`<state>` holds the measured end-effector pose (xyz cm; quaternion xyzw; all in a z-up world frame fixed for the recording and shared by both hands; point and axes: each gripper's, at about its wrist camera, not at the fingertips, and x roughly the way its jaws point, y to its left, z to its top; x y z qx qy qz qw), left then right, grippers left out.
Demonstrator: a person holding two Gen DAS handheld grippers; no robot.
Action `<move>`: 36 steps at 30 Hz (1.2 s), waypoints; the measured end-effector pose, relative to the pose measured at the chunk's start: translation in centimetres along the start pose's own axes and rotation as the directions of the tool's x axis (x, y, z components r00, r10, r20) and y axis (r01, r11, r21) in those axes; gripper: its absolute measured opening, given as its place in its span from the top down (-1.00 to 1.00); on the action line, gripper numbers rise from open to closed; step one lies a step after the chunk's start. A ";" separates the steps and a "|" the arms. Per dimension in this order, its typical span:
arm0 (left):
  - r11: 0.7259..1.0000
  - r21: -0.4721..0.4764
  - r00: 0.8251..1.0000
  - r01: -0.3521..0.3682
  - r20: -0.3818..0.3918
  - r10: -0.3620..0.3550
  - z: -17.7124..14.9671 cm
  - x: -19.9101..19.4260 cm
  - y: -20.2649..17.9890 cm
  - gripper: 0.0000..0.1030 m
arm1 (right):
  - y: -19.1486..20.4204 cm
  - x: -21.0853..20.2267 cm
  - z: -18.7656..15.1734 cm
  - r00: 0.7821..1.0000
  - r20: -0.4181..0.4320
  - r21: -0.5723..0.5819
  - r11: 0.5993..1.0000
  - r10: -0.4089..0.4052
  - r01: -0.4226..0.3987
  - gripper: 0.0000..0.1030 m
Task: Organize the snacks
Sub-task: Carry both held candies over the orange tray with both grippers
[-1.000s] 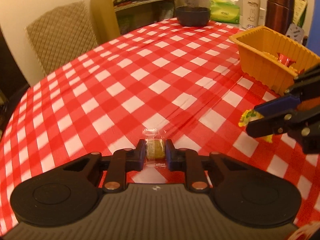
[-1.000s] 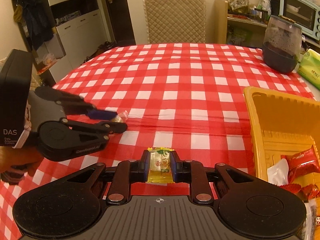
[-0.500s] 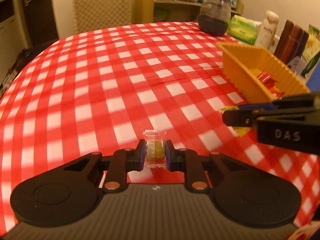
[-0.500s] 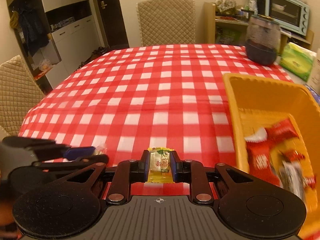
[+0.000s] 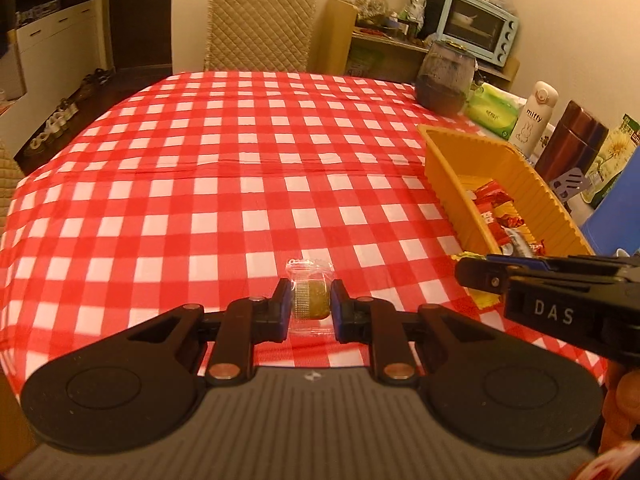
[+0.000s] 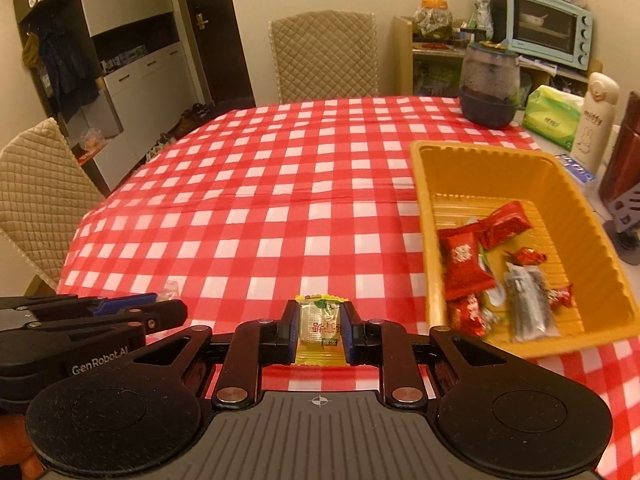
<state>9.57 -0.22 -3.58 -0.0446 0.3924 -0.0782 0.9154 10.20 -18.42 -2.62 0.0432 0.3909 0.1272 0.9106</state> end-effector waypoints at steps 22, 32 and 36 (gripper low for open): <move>1.000 -0.018 0.999 -0.010 0.039 0.011 -1.5 -5.4 -3.5 0.65 | -0.8 -6.7 -1.3 0.998 0.061 0.015 1.000 -0.004 0.003 0.58; 1.000 -0.007 0.999 0.007 0.042 -0.007 -1.3 -5.2 -4.8 0.65 | -1.9 -7.3 -1.3 0.997 0.073 0.039 0.999 -0.017 0.014 0.58; 1.000 0.000 0.999 0.025 0.044 -0.025 -0.9 -4.8 -5.8 0.65 | -2.9 -7.6 -1.2 0.996 0.079 0.057 0.998 -0.033 0.028 0.58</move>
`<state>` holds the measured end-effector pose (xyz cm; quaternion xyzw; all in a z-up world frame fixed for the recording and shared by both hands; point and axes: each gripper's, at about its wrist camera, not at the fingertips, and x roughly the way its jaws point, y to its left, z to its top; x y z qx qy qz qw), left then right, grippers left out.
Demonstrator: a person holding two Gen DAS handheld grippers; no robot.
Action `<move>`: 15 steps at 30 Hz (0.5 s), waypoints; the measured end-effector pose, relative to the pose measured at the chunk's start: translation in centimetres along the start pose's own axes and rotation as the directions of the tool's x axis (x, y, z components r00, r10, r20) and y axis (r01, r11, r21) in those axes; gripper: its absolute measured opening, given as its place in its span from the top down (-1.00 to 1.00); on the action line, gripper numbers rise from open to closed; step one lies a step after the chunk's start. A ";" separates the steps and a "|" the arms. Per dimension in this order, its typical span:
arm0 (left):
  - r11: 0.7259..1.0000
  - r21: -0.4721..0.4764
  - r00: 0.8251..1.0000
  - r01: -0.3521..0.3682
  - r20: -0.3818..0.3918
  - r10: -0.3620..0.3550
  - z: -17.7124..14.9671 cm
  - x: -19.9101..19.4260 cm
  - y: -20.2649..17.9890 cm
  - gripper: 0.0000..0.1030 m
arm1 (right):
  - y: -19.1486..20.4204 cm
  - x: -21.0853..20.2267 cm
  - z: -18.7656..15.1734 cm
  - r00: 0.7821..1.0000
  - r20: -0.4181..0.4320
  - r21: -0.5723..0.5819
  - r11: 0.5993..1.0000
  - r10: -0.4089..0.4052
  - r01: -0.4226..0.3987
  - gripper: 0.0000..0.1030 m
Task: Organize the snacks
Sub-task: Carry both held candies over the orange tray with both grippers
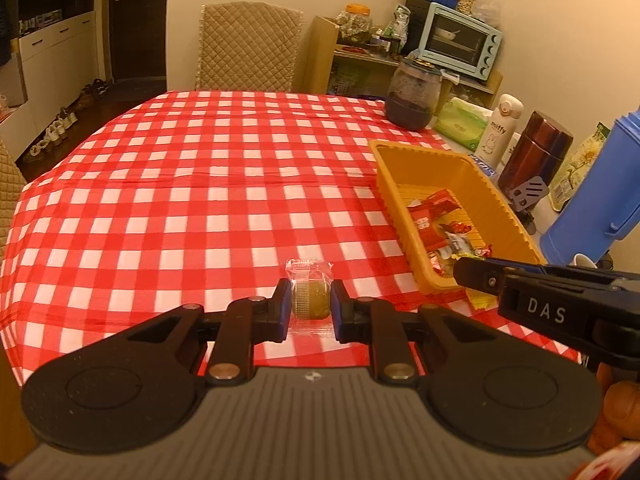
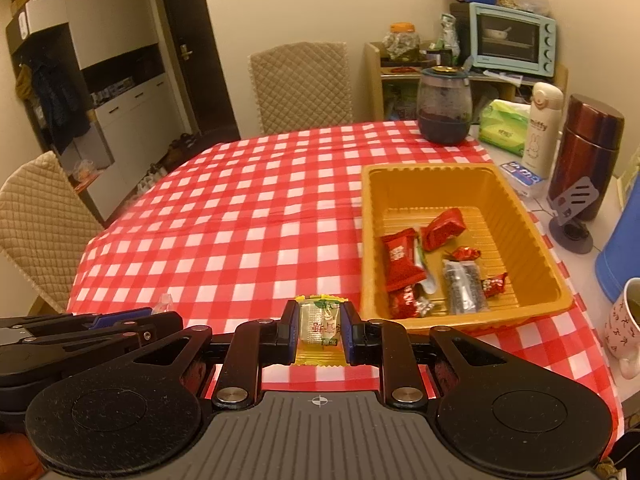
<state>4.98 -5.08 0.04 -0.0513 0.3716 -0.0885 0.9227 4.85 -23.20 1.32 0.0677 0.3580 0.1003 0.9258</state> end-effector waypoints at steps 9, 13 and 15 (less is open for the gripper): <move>0.998 0.024 0.998 0.057 -0.002 -0.057 1.3 1.6 -3.3 0.65 | -3.6 -0.6 0.5 0.998 0.012 0.050 0.997 -0.064 0.064 0.58; 0.996 0.039 0.997 0.080 -0.006 -0.080 1.8 2.6 -4.9 0.65 | -5.4 -0.8 0.9 0.995 0.017 0.066 0.994 -0.093 0.092 0.58; 0.995 0.048 0.996 0.091 -0.009 -0.090 2.1 3.1 -5.7 0.65 | -6.2 -0.8 1.2 0.994 0.019 0.069 0.992 -0.106 0.105 0.58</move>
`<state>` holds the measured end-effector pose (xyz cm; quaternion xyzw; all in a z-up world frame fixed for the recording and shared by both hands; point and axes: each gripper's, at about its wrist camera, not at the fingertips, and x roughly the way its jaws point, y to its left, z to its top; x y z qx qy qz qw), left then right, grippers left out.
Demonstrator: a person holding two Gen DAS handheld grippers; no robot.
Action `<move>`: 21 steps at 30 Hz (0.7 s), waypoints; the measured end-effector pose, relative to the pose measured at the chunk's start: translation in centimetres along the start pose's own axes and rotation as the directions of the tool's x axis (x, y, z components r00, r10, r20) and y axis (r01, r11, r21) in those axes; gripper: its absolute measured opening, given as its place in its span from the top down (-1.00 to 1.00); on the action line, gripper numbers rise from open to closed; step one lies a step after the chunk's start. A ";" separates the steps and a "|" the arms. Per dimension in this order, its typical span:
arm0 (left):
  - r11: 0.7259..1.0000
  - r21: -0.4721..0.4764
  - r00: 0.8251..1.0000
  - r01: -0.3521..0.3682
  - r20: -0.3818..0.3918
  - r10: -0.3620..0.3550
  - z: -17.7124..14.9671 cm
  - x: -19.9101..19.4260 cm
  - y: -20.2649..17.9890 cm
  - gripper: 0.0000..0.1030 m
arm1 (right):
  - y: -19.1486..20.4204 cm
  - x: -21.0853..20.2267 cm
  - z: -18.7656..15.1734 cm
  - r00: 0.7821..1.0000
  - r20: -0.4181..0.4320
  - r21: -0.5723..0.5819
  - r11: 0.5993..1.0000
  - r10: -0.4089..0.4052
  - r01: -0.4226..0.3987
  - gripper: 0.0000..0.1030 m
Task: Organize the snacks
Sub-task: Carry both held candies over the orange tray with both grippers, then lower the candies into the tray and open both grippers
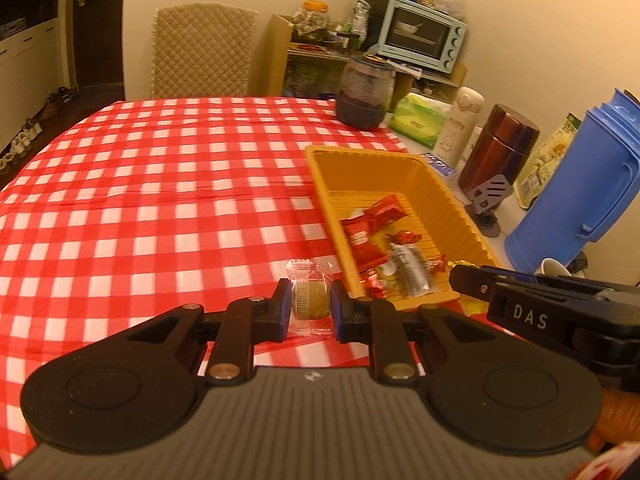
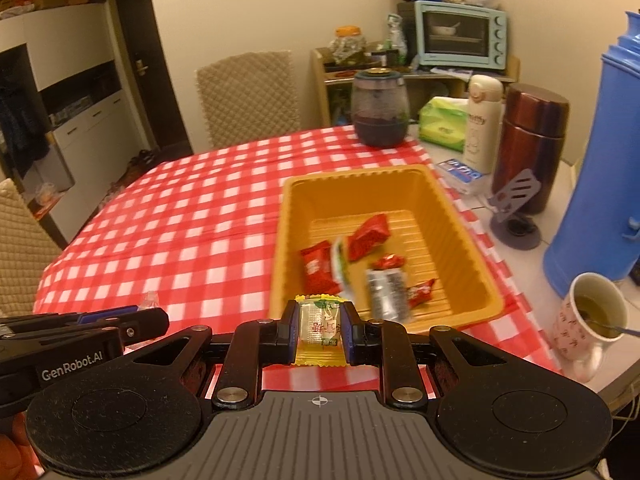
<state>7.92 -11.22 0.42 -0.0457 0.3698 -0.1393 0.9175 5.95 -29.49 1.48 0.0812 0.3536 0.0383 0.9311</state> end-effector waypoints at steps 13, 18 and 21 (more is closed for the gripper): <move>0.998 0.030 0.999 0.052 -0.011 -0.051 2.1 3.6 -3.9 0.65 | -4.5 1.7 1.8 0.999 -0.006 0.007 0.999 -0.047 0.047 0.58; 0.997 0.040 0.997 0.068 -0.023 -0.067 2.5 5.0 -4.8 0.65 | -5.8 2.5 2.4 0.998 -0.009 0.013 0.998 -0.057 0.057 0.58; 0.997 0.044 0.997 0.071 -0.031 -0.070 2.8 5.9 -5.1 0.65 | -6.4 3.2 2.7 0.998 -0.014 0.016 0.998 -0.061 0.061 0.58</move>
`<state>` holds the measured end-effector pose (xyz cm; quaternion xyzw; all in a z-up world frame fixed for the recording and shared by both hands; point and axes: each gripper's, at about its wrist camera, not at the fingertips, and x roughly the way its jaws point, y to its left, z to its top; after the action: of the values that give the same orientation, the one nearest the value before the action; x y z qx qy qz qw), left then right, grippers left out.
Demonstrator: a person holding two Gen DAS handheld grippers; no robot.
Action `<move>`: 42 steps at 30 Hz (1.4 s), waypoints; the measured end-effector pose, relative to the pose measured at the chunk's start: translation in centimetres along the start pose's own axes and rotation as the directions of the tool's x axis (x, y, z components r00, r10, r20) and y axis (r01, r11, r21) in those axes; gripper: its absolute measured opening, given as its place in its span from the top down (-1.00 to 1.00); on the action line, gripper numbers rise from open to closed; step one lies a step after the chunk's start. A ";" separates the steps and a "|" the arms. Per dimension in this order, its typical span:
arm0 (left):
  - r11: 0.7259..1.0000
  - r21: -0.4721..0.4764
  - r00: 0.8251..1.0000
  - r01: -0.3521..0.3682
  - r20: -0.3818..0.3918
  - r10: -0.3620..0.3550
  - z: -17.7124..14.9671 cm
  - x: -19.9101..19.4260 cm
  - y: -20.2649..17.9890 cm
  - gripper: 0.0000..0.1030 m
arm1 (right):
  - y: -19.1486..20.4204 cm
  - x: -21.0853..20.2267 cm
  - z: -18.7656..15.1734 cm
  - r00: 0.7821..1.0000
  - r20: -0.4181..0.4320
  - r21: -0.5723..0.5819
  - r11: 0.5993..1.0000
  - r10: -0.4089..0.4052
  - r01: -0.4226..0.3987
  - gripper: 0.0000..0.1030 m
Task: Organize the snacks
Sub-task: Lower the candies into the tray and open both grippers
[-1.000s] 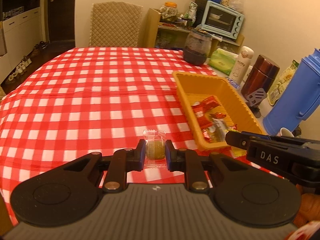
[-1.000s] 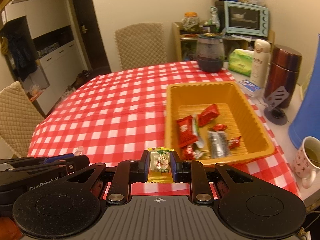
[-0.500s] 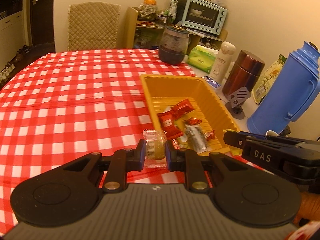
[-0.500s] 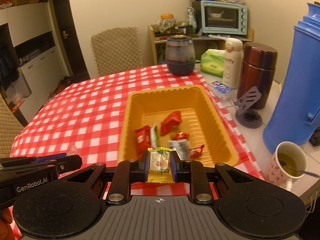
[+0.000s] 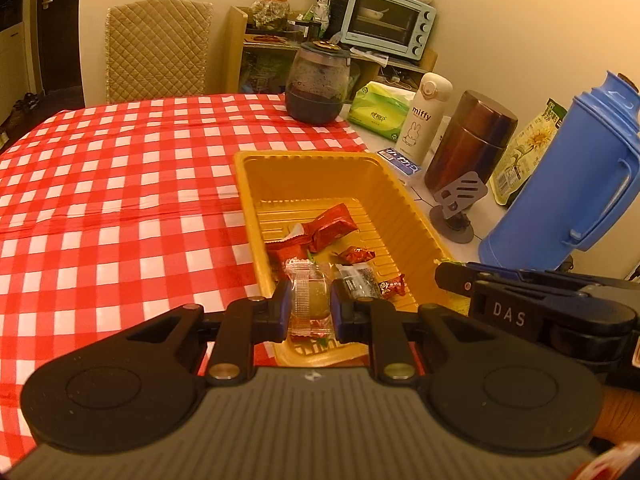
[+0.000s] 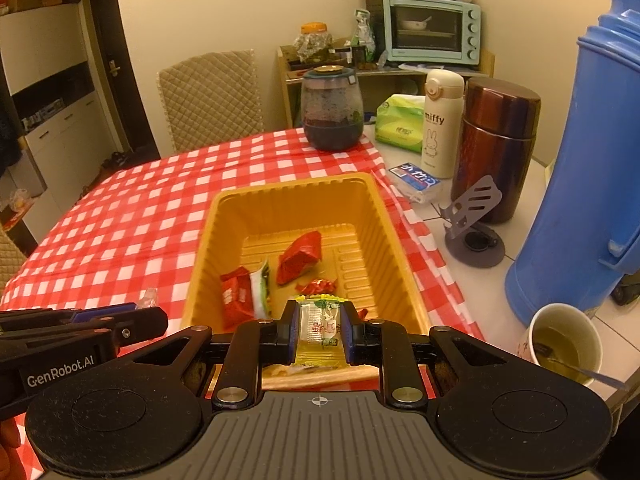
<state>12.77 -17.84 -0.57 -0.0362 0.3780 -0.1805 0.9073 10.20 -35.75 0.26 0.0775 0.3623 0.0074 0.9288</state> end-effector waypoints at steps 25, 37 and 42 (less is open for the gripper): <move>0.999 0.040 0.999 0.015 -0.046 -0.013 1.2 4.4 -1.1 0.65 | -2.4 3.4 0.5 0.999 -0.033 0.017 1.000 -0.017 0.018 0.58; 0.999 0.037 0.999 0.027 -0.033 -0.025 1.3 4.7 -0.4 0.29 | -2.7 3.5 0.5 0.999 -0.035 0.027 0.999 -0.021 0.022 0.58; 1.000 0.012 1.000 -0.010 -0.029 0.011 0.7 3.8 1.4 0.29 | -2.4 3.5 0.6 0.999 -0.032 0.032 0.999 -0.008 0.009 0.58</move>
<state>16.17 -17.89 -2.93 -0.0260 0.3905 -0.1786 0.9027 13.05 -37.96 -2.02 0.0907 0.3777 -0.0012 0.9215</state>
